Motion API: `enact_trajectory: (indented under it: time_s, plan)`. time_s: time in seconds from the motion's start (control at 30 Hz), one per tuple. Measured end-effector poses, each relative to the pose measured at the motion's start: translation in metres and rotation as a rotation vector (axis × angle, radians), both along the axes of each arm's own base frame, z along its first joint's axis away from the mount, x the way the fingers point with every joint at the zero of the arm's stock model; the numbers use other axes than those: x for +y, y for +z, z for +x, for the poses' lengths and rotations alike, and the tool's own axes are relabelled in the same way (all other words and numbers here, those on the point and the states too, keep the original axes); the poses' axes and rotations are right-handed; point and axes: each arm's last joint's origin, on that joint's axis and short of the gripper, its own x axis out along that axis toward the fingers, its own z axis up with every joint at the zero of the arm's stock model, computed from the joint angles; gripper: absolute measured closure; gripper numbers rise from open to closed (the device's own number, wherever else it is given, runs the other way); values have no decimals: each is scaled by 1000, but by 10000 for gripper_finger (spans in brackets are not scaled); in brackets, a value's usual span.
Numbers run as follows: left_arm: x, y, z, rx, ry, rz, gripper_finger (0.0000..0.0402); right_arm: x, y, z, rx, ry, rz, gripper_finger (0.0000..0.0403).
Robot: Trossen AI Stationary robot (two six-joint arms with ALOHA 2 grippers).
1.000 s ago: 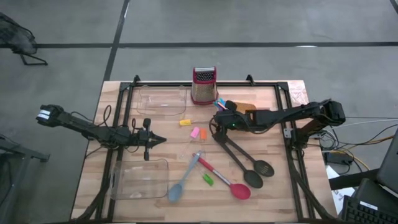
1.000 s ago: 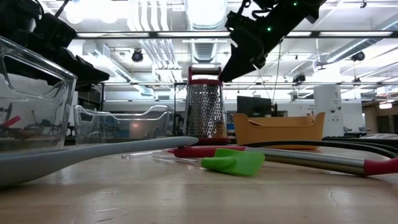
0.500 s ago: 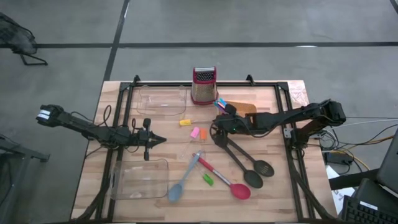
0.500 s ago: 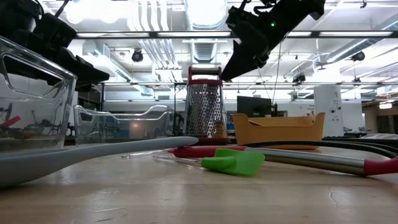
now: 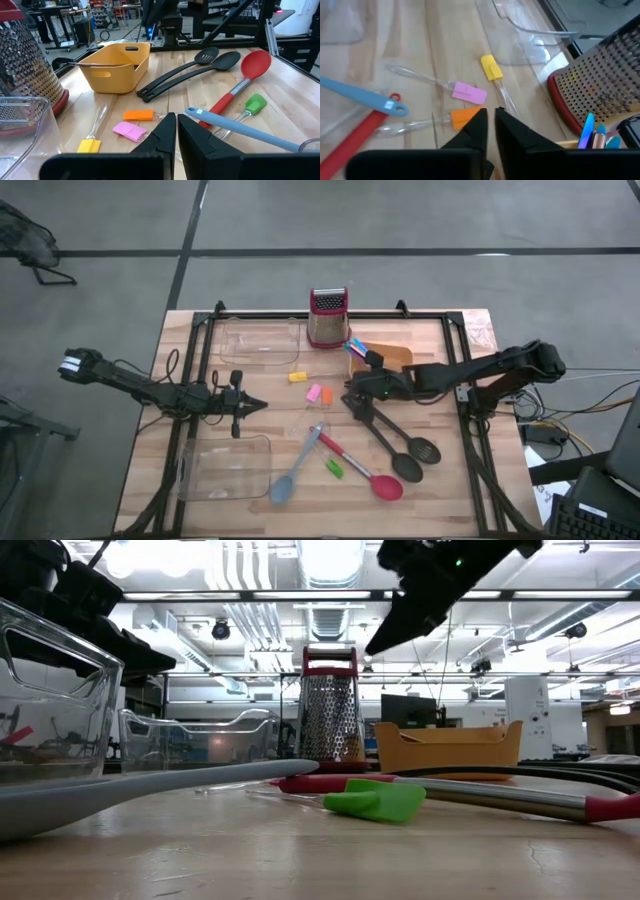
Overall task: Pick & Place Kitchen Items
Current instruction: Put the pink spatula into the top transparent bin
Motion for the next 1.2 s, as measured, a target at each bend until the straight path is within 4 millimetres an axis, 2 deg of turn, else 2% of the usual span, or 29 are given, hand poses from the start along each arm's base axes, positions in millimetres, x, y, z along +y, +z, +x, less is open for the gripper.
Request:
enact_trajectory:
  time_s: [0.23, 0.43, 0.57, 0.8, 1.03, 1.2]
  plan:
    - [0, 0, 0, 5, 0, 1, 378, 1, 7, -21, -59, -3, 37, 391]
    - [0, 0, 0, 5, 0, 1, 378, 4, 4, -22, -140, 88, 100, 394]
    - [0, -1, 0, 8, 0, 2, 378, 6, -8, -8, -99, 115, 87, 394]
    - [0, -2, 0, 23, 0, 5, 378, 5, -26, 35, 6, 204, 59, 381]
    - [0, -4, 0, 38, 0, 9, 378, 0, -25, 75, 138, 326, 20, 318]
    - [0, -4, 0, 38, 0, 9, 378, -2, -35, 103, 244, 378, -34, 261]
